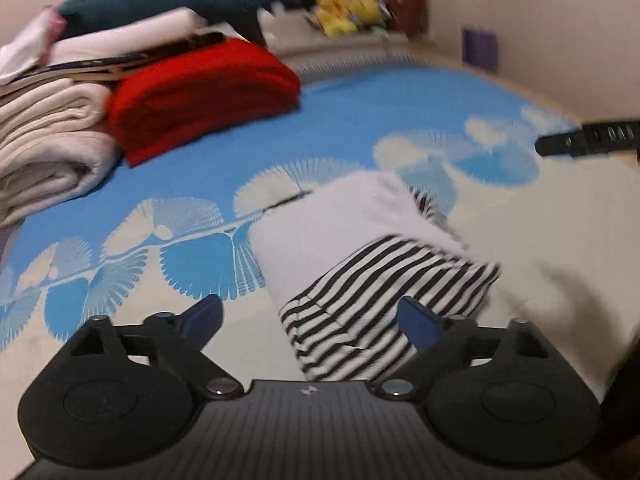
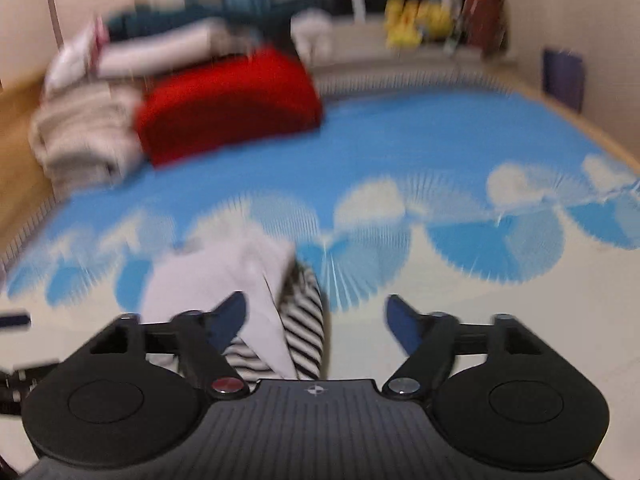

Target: Fold small clothes

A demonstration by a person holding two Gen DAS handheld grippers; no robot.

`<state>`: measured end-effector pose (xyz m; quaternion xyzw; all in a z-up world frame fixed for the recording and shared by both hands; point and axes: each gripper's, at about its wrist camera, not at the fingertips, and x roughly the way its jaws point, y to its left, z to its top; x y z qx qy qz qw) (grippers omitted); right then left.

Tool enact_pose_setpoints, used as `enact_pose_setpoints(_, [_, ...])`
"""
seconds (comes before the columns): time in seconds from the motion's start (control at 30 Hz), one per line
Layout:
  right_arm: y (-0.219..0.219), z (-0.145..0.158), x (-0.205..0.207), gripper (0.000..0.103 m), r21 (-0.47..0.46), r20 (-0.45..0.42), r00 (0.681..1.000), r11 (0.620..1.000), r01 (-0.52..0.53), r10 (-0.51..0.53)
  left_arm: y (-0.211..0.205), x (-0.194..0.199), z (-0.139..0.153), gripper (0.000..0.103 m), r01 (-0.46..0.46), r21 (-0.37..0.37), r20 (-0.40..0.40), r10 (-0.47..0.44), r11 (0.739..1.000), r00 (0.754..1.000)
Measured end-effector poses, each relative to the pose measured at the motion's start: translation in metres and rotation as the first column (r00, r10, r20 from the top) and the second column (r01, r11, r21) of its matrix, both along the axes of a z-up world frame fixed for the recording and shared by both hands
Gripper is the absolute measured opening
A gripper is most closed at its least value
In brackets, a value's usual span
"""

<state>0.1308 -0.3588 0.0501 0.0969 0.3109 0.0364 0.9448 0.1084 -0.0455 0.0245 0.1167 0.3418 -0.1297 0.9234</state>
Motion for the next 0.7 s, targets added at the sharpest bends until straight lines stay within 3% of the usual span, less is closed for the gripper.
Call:
enact_pose_setpoints(0.07, [0.003, 0.007, -0.026, 0.086, 0.002, 0.052, 0.999, 1.000, -0.008, 0.008, -0.003, -0.027, 0.003, 0.101, -0.030, -0.023, 0.045, 0.031, 0.999, 0.999])
enact_pose_setpoints(0.2, [0.020, 0.002, -0.069, 0.086, -0.046, 0.068, 0.996, 0.998, -0.050, 0.053, -0.017, -0.072, 0.000, 0.102, -0.078, -0.049, 0.085, 0.082, 0.996, 0.993])
enact_pose_setpoints(0.37, [0.037, -0.015, -0.108, 0.088, -0.070, 0.063, 0.997, 0.996, -0.048, 0.052, -0.018, -0.097, -0.036, 0.102, -0.213, -0.082, -0.065, 0.208, 0.974, 0.976])
enact_pose_setpoints(0.5, [0.047, -0.022, -0.116, 0.088, -0.062, 0.028, 0.999, 0.998, -0.024, 0.026, -0.019, -0.099, -0.052, 0.102, -0.251, -0.046, -0.104, 0.245, 0.967, 0.964])
enact_pose_setpoints(0.7, [0.065, -0.034, -0.112, 0.088, -0.121, -0.018, 0.998, 0.991, -0.061, 0.059, -0.013, -0.088, -0.054, 0.102, -0.295, -0.069, -0.108, 0.287, 0.953, 0.952])
